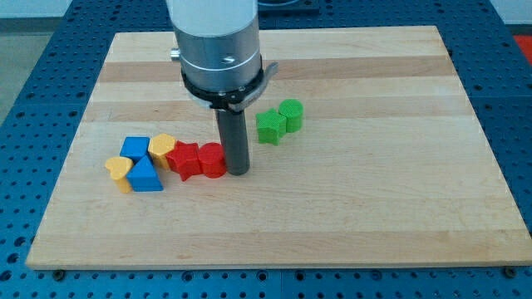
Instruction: Point your arm at blue triangle
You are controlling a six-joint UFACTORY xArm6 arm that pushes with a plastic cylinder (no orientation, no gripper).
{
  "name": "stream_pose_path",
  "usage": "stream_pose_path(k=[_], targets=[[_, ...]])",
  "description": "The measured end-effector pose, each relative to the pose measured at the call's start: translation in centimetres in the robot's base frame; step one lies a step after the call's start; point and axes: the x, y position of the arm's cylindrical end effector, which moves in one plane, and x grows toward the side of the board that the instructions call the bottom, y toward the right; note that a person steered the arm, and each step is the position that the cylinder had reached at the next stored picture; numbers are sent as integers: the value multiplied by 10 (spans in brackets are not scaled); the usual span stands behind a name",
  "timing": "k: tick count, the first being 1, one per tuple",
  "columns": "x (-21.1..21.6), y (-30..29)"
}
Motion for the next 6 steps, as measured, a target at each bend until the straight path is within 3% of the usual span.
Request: stream_pose_path(k=[2, 4, 6], targets=[[26, -5], [56, -71], [53, -113]])
